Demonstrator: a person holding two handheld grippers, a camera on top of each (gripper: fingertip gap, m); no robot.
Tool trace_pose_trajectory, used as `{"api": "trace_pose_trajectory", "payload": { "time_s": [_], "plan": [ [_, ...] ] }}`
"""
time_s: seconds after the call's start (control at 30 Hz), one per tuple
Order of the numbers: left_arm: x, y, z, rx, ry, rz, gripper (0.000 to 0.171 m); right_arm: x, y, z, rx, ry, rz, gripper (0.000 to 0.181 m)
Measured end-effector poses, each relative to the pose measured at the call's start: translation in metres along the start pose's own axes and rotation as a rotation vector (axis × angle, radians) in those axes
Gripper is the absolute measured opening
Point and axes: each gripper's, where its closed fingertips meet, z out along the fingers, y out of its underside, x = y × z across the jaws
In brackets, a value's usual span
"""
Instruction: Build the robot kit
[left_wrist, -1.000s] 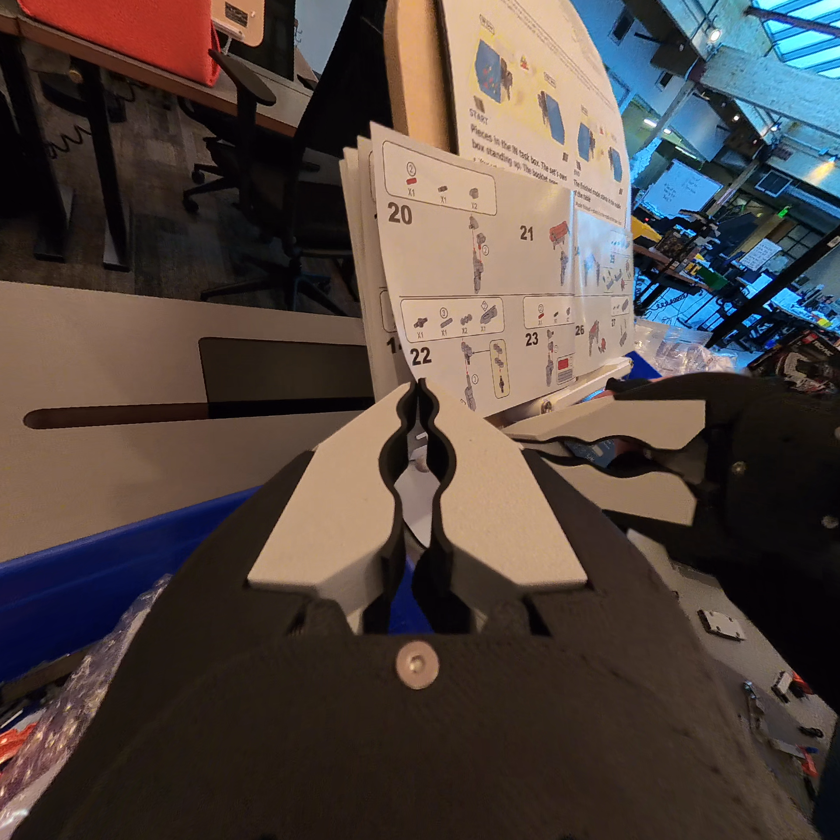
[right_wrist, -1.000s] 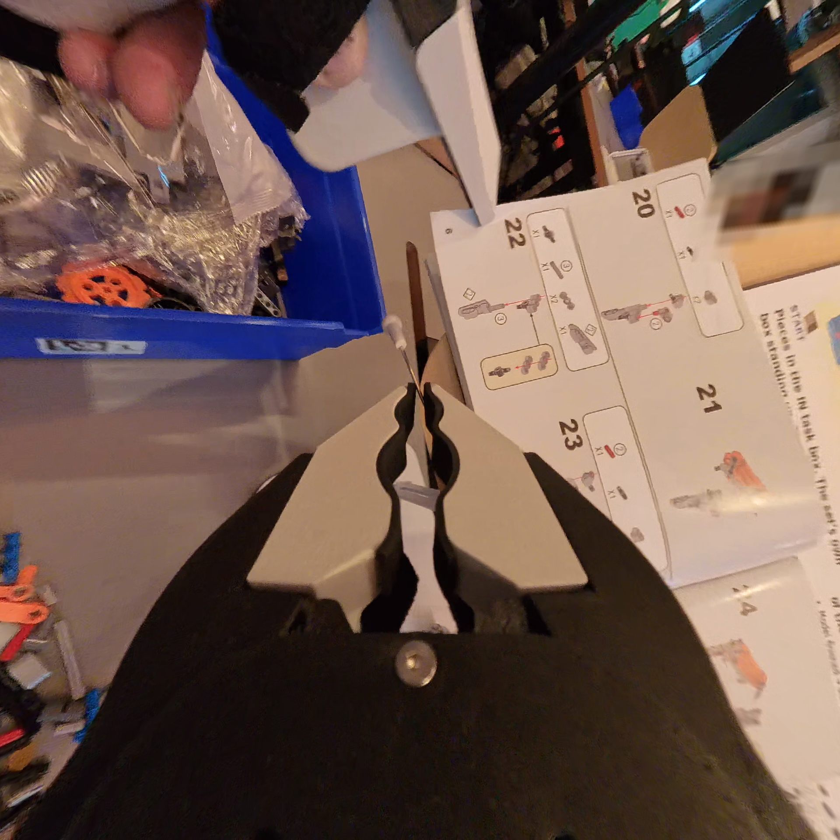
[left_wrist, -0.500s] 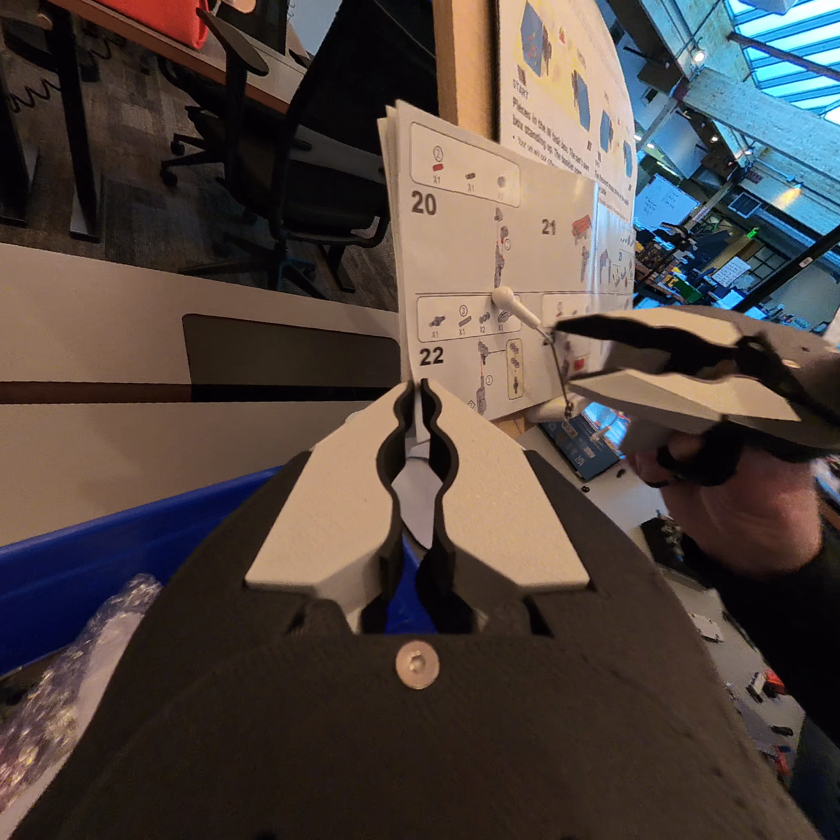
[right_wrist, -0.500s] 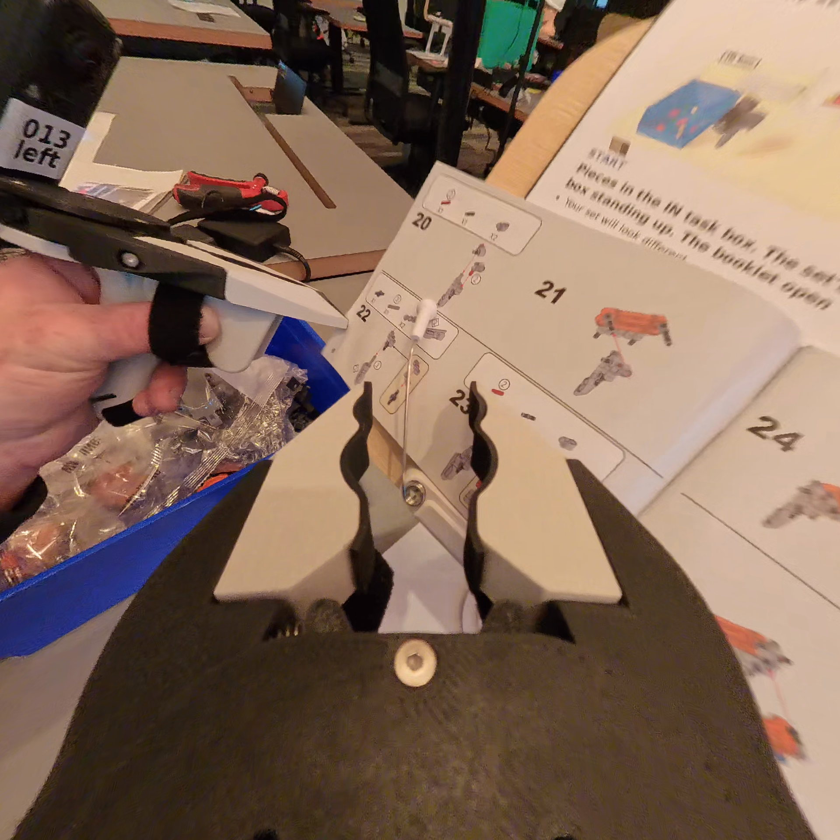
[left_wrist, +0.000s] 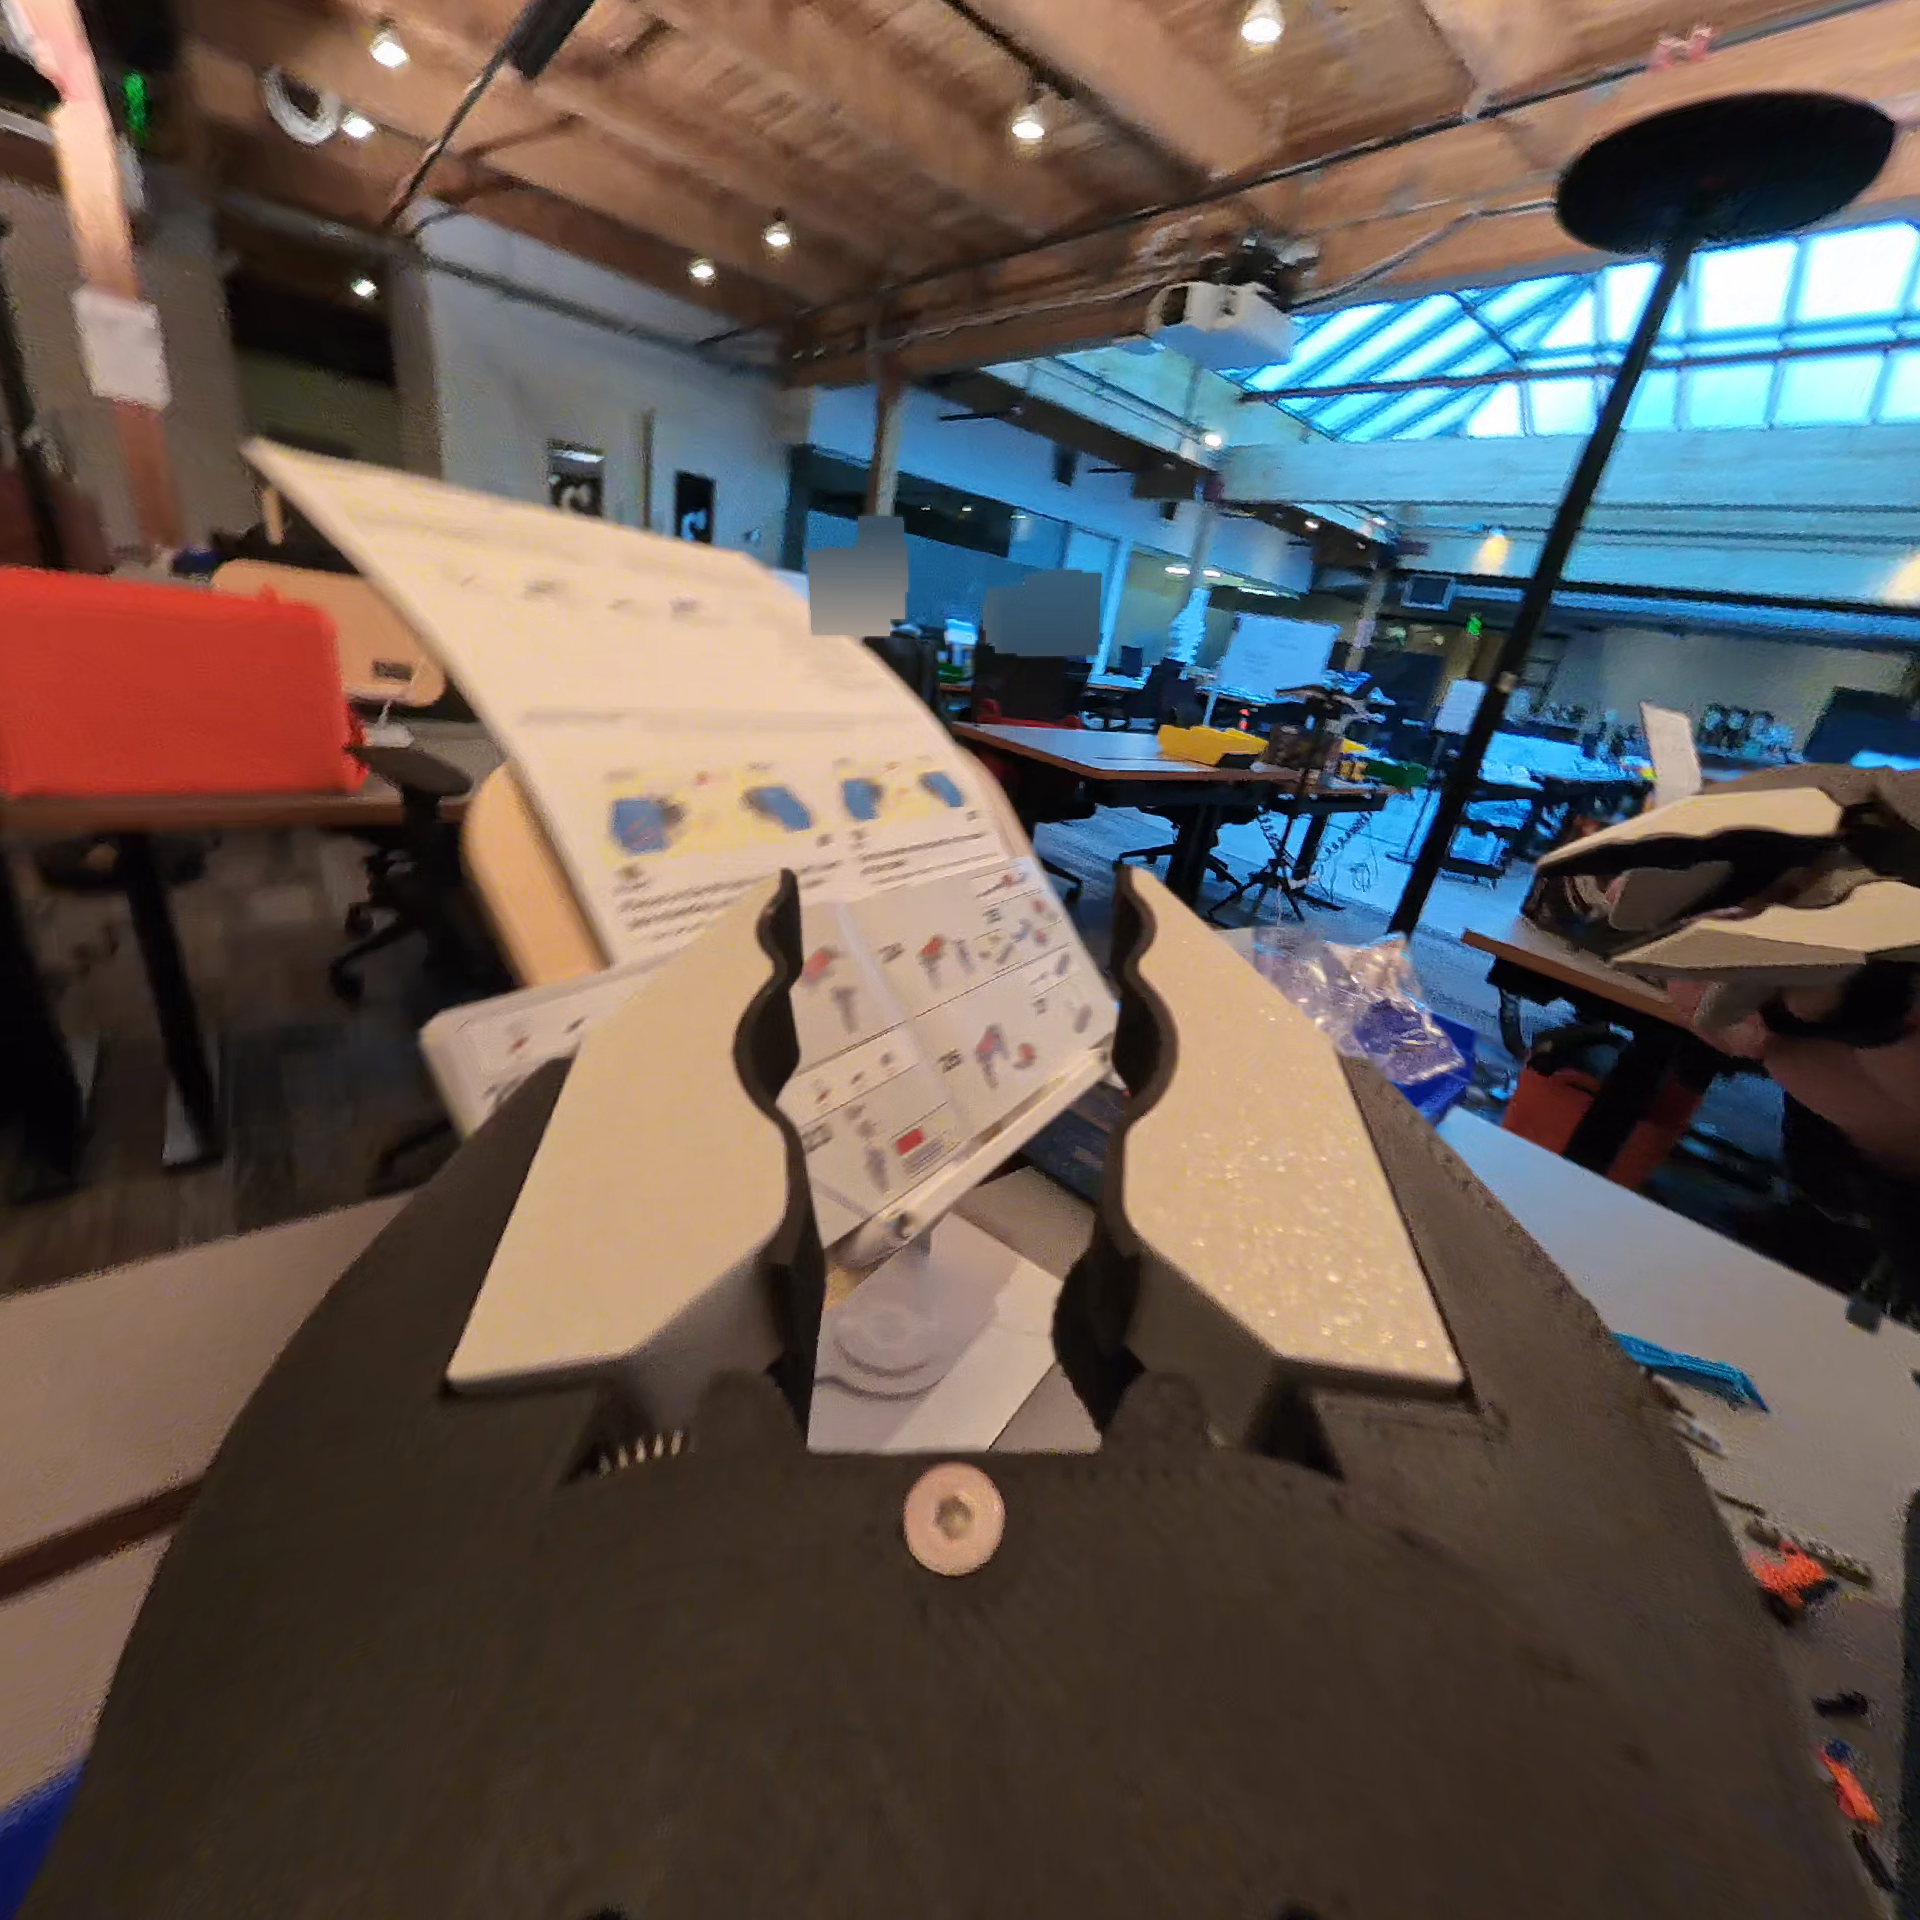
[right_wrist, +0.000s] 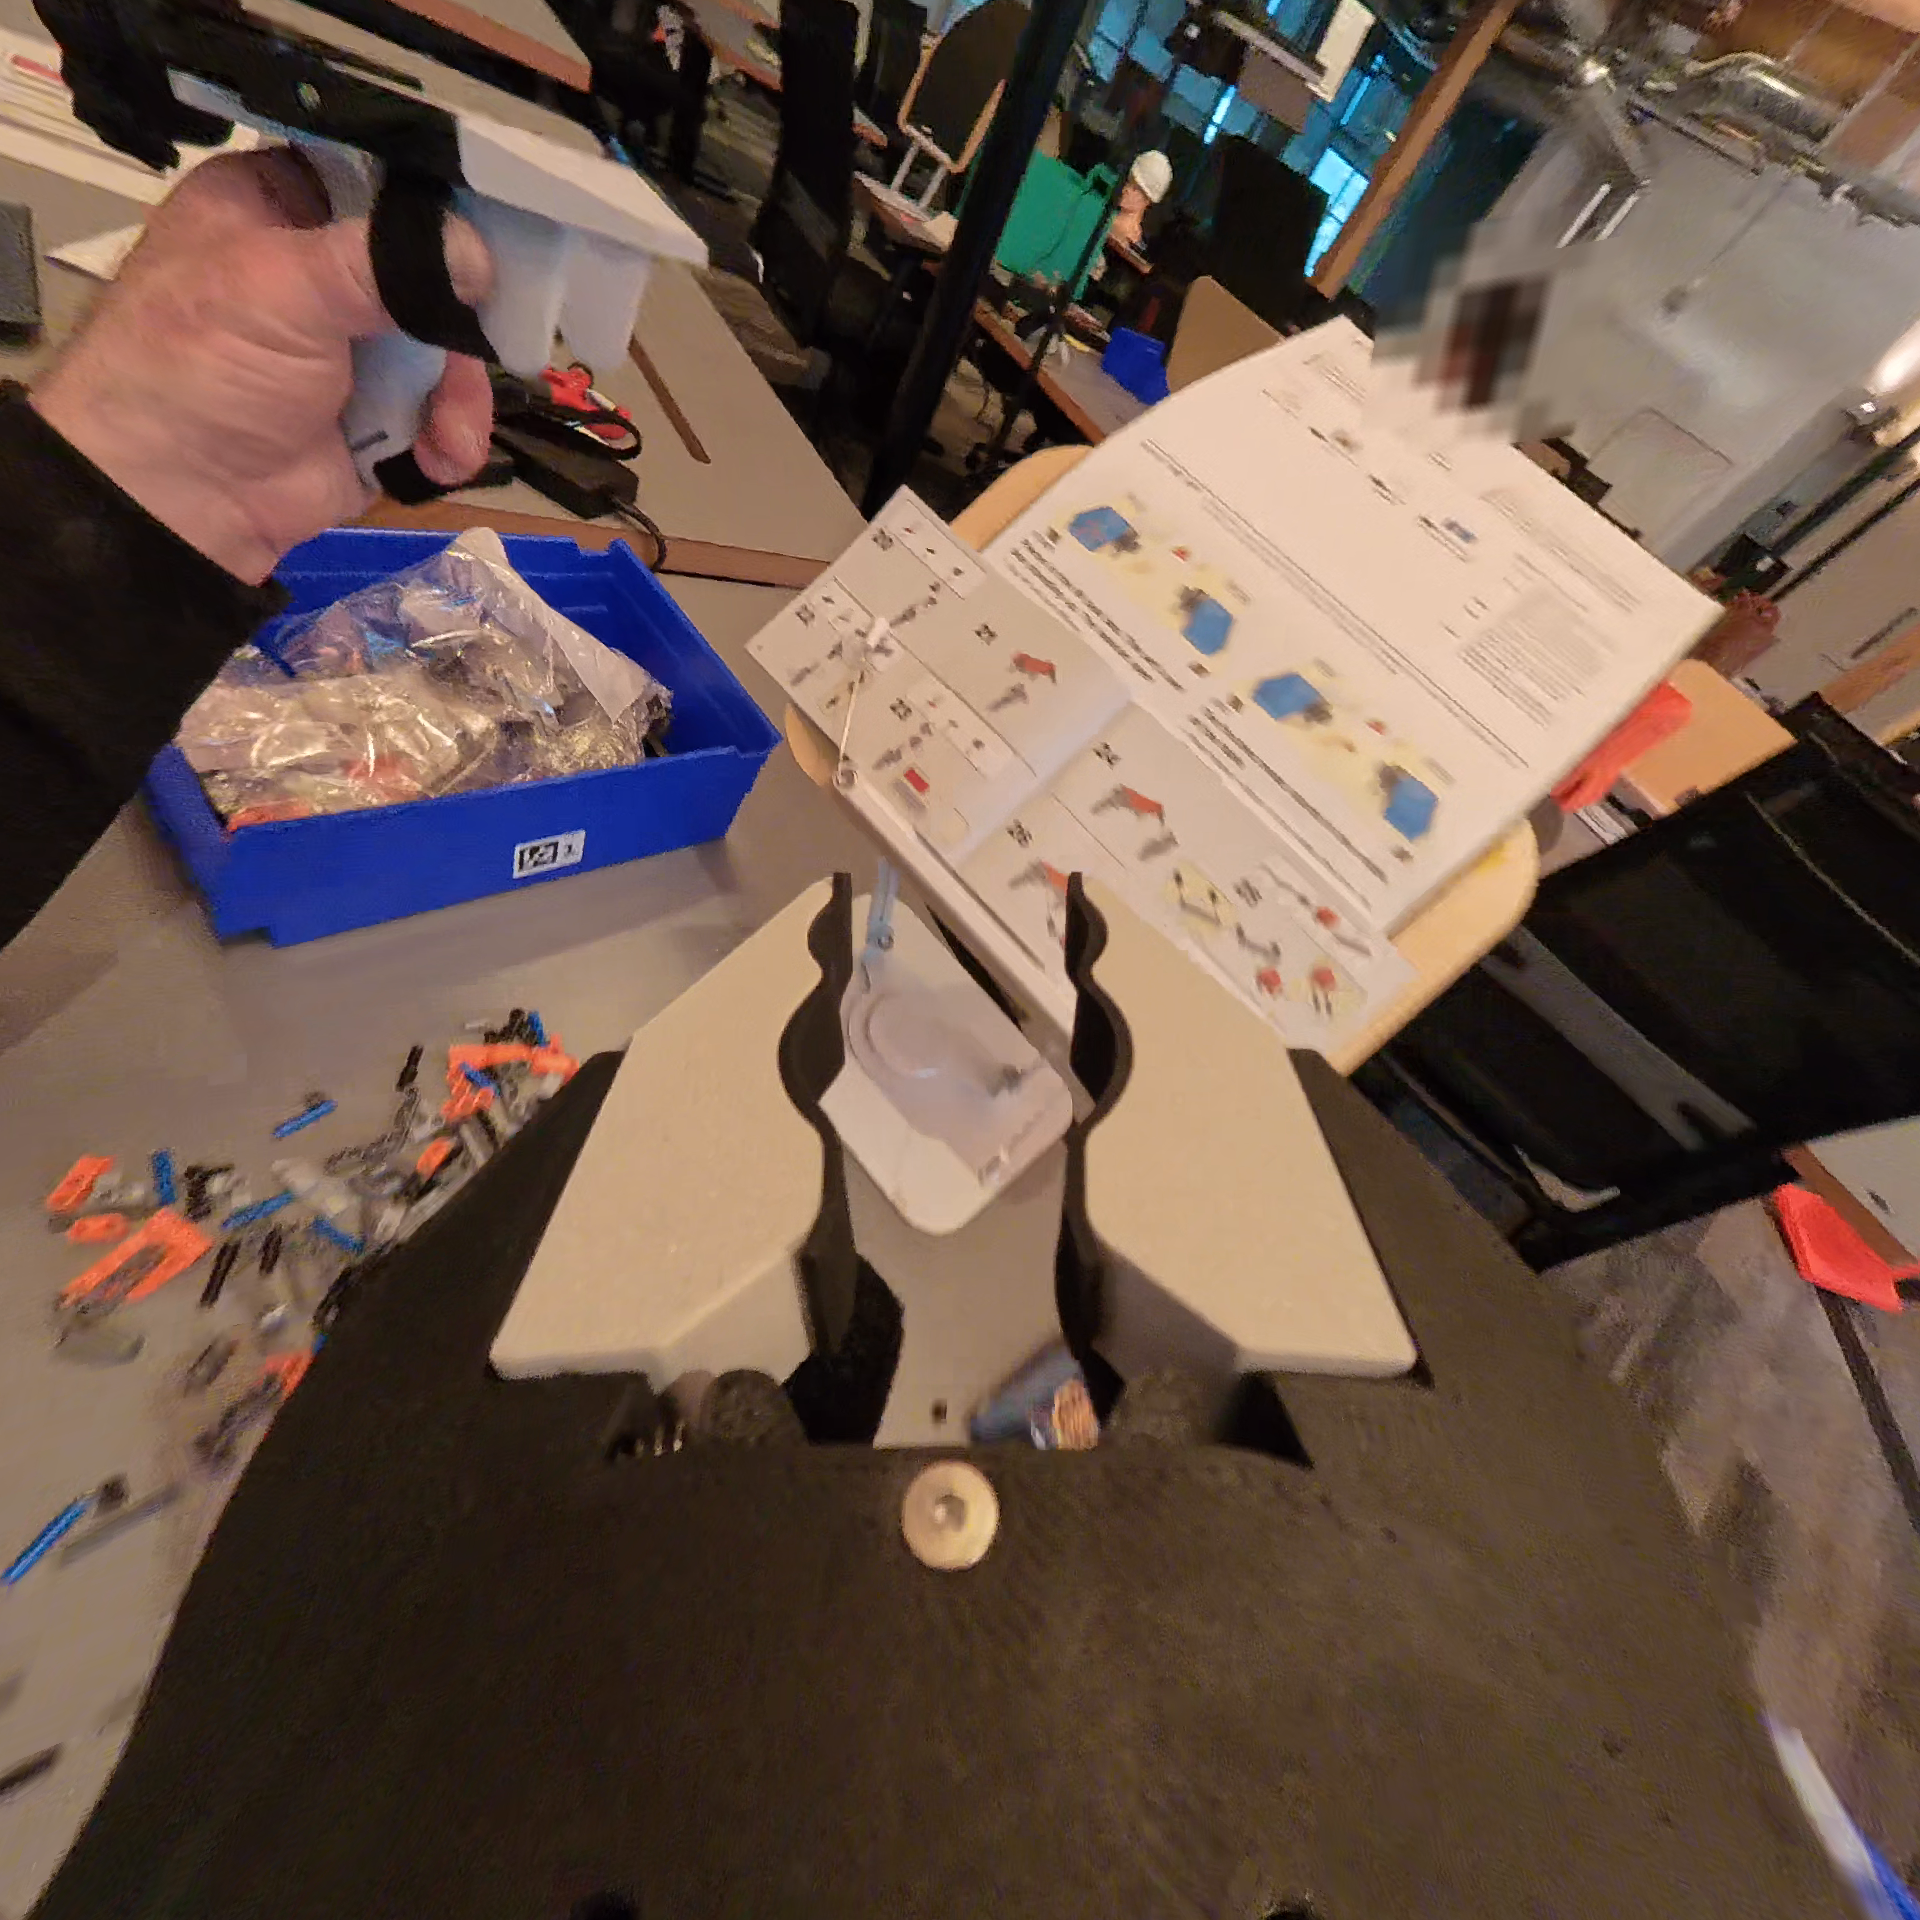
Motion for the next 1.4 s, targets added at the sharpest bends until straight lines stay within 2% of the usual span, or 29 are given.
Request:
{"api": "trace_pose_trajectory", "payload": {
  "time_s": [0.13, 0.27, 0.33, 0.53, 0.67, 0.87, 1.0, 1.1, 1.23, 1.33, 1.4],
  "plan": [
    [0.062, -0.011, 0.017, -0.057, 0.082, 0.136, 0.057, 0.025, 0.040, -0.080, -0.033, 0.151, 0.047, 0.039],
    [0.116, 0.002, 0.041, -0.156, 0.172, 0.217, 0.048, 0.027, 0.100, -0.137, -0.124, 0.207, 0.150, 0.039],
    [0.141, 0.019, 0.055, -0.226, 0.242, 0.231, 0.046, 0.022, 0.136, -0.158, -0.210, 0.214, 0.192, 0.039],
    [0.181, 0.095, 0.073, -0.485, 0.263, 0.399, 0.041, -0.019, 0.222, -0.206, -0.386, 0.145, 0.294, 0.035],
    [0.208, 0.132, 0.067, -0.539, 0.371, 0.346, 0.038, -0.054, 0.268, -0.222, -0.506, 0.059, 0.366, 0.035],
    [0.229, 0.205, 0.048, -0.698, 0.483, 0.343, 0.037, -0.126, 0.311, -0.206, -0.612, -0.128, 0.430, 0.040],
    [0.245, 0.248, 0.037, -0.789, 0.567, 0.337, 0.037, -0.154, 0.303, -0.175, -0.542, -0.210, 0.465, 0.041],
    [0.254, 0.280, 0.034, -0.867, 0.617, 0.365, 0.036, -0.153, 0.306, -0.145, -0.577, -0.171, 0.390, 0.040],
    [0.264, 0.322, 0.030, -0.956, 0.654, 0.401, 0.036, -0.144, 0.312, -0.103, -0.608, -0.151, 0.373, 0.041],
    [0.269, 0.342, 0.025, -0.992, 0.686, 0.397, 0.035, -0.146, 0.330, -0.084, -0.692, -0.178, 0.343, 0.042],
    [0.269, 0.351, 0.024, -1.001, 0.694, 0.399, 0.034, -0.150, 0.334, -0.075, -0.698, -0.205, 0.329, 0.036]
  ]
}}
